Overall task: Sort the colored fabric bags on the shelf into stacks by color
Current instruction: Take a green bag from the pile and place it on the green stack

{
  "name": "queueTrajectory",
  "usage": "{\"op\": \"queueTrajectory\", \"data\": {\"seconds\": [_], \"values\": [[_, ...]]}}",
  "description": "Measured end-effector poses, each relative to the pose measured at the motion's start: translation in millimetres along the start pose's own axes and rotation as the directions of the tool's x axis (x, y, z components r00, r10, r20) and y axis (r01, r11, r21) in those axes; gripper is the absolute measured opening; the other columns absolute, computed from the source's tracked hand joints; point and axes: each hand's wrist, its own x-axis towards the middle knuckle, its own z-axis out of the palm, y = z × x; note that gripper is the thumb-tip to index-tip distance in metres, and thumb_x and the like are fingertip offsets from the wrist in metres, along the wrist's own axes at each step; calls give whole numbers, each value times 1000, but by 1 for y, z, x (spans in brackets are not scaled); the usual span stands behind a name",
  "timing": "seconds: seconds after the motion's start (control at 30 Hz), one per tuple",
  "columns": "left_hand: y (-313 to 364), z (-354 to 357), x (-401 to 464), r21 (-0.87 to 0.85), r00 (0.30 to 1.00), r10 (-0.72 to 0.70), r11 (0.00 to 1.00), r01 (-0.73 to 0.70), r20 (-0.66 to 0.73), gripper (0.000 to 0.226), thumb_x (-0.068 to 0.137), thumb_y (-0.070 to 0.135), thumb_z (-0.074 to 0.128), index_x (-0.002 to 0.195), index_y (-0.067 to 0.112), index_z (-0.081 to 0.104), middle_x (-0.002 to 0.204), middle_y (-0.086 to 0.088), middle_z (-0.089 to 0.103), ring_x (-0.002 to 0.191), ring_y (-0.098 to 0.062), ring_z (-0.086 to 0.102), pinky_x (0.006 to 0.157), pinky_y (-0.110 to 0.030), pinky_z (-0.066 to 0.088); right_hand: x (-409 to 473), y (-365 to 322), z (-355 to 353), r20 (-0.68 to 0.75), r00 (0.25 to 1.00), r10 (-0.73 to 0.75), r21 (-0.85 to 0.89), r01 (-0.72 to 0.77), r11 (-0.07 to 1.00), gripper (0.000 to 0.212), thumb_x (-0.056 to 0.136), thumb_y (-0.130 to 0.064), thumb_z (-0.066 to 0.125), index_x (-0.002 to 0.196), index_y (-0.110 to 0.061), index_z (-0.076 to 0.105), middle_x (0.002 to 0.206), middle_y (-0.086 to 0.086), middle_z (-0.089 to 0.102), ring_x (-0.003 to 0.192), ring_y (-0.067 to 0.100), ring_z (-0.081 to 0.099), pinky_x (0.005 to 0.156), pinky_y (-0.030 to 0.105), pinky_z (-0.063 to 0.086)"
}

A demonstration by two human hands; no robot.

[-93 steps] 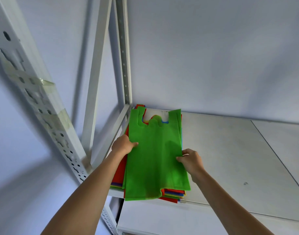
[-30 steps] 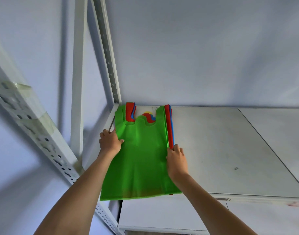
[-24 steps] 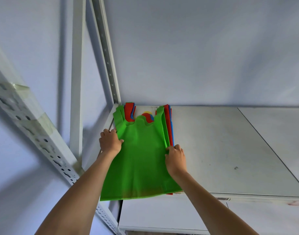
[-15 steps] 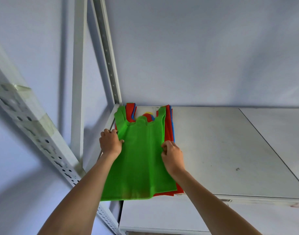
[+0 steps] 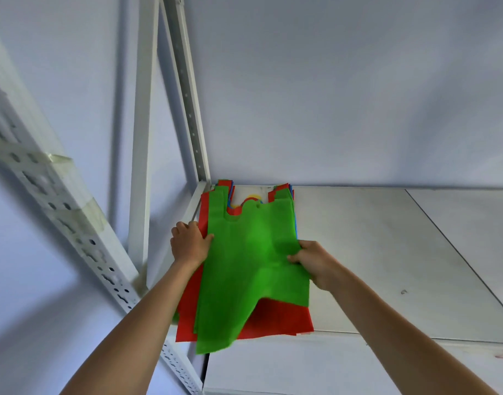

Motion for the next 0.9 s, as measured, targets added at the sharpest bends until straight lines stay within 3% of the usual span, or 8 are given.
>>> {"op": "queueTrajectory", "data": {"seconds": [0.1,0.17,0.27,0.33,0.43,0.53,0.7,0.9], "values": [[6,-14,-5,-93,997,22,996,-15,79,51,95,49,44,106,2,61,110,-19,63,107,-36,59,89,-40,49,-12,-14,-21,172,984,38,384,-103,917,29,93,10,39,111,-3,58,71,9,73,52,14,69,48,20,55],[8,-22,-11,-197,951,-11,977,76,310,67,97,57,29,104,0,65,110,-24,66,108,-35,63,99,-39,48,-16,-22,-33,177,983,38,511,-125,850,26,94,8,39,106,-5,59,58,7,71,47,12,69,41,18,53],[8,-22,-22,-444,639,73,778,443,766,87,85,73,24,107,0,65,108,-23,68,90,-30,71,92,-42,52,-23,-23,-42,216,976,35,594,-160,788,22,95,6,39,93,-4,59,57,11,70,46,14,69,36,18,50],[11,-16,-25,-545,558,186,594,592,809,74,89,68,31,102,5,67,101,-19,72,78,-24,73,74,-33,59,-28,-20,-44,254,967,16,534,-154,831,21,94,6,42,94,-6,60,58,8,71,47,12,68,41,18,53],[21,-6,-28,-643,649,146,406,649,747,39,98,38,47,116,7,63,90,-8,76,77,-19,72,65,-31,55,-34,-8,-53,288,958,8,333,-108,937,21,93,6,44,95,-7,61,63,4,74,50,13,69,44,19,53],[26,4,-22,-635,636,126,348,690,761,33,97,18,49,125,3,57,82,-10,75,74,-22,72,70,-37,52,-40,11,-69,302,952,51,267,-135,954,20,93,6,46,98,-5,61,69,9,75,56,20,72,47,25,55],[54,14,-21,-641,726,61,522,562,685,20,92,14,60,107,2,66,90,-13,74,65,-19,71,63,-30,54,-42,39,-100,392,912,120,197,-211,957,22,90,-2,54,111,0,62,95,17,74,77,26,73,67,34,60],[138,4,-2,-729,848,109,574,373,519,8,91,9,61,96,5,66,75,-3,72,57,-14,68,58,-23,55,-34,33,-169,369,919,135,247,-237,940,31,82,-8,60,111,0,62,88,18,73,69,27,73,61,36,59]]}}
